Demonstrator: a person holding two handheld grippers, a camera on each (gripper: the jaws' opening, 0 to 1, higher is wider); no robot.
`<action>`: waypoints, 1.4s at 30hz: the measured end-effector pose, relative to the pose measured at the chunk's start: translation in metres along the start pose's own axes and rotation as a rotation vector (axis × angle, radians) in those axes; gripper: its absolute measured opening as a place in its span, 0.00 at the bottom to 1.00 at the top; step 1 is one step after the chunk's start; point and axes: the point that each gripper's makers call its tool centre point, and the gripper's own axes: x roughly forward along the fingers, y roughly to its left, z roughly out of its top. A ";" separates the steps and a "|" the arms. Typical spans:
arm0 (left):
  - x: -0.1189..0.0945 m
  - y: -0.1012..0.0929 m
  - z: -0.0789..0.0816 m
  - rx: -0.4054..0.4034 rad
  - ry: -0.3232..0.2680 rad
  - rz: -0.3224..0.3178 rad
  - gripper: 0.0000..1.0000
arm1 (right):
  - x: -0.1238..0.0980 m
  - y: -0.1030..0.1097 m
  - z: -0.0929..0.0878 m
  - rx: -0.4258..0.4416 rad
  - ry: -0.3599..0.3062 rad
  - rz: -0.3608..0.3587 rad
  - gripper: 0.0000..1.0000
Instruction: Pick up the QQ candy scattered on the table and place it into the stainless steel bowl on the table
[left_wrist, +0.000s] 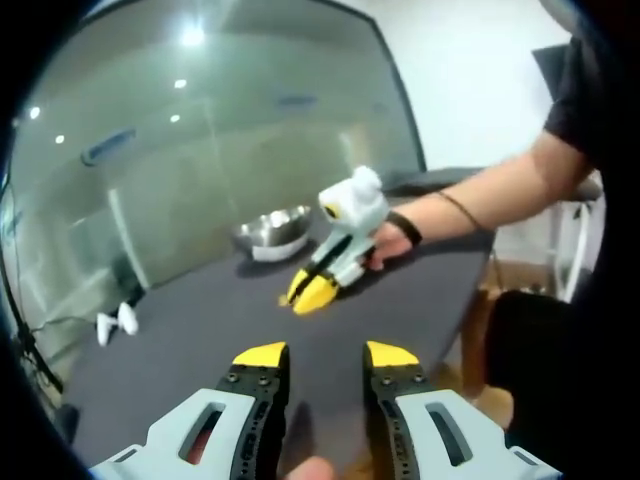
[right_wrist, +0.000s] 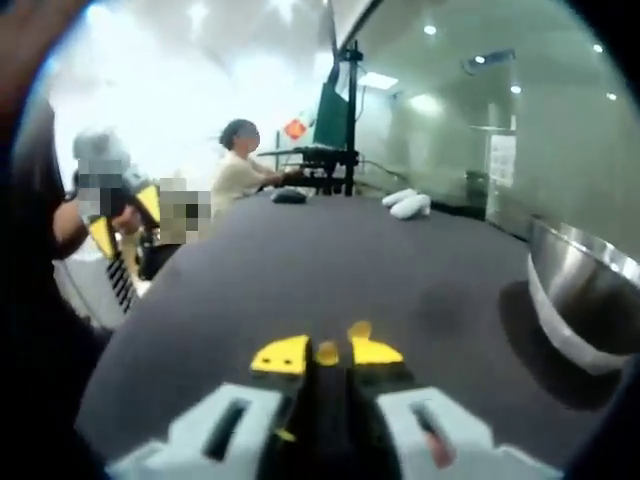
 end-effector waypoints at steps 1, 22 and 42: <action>0.000 0.000 0.000 0.000 -0.001 -0.001 0.31 | 0.000 0.001 0.000 -0.008 0.000 0.000 0.09; 0.002 0.000 0.004 0.006 -0.006 -0.003 0.31 | -0.007 -0.002 0.006 0.009 -0.008 -0.011 0.09; 0.012 -0.007 0.011 0.022 -0.017 -0.035 0.31 | -0.117 -0.087 0.022 0.104 -0.142 -0.307 0.09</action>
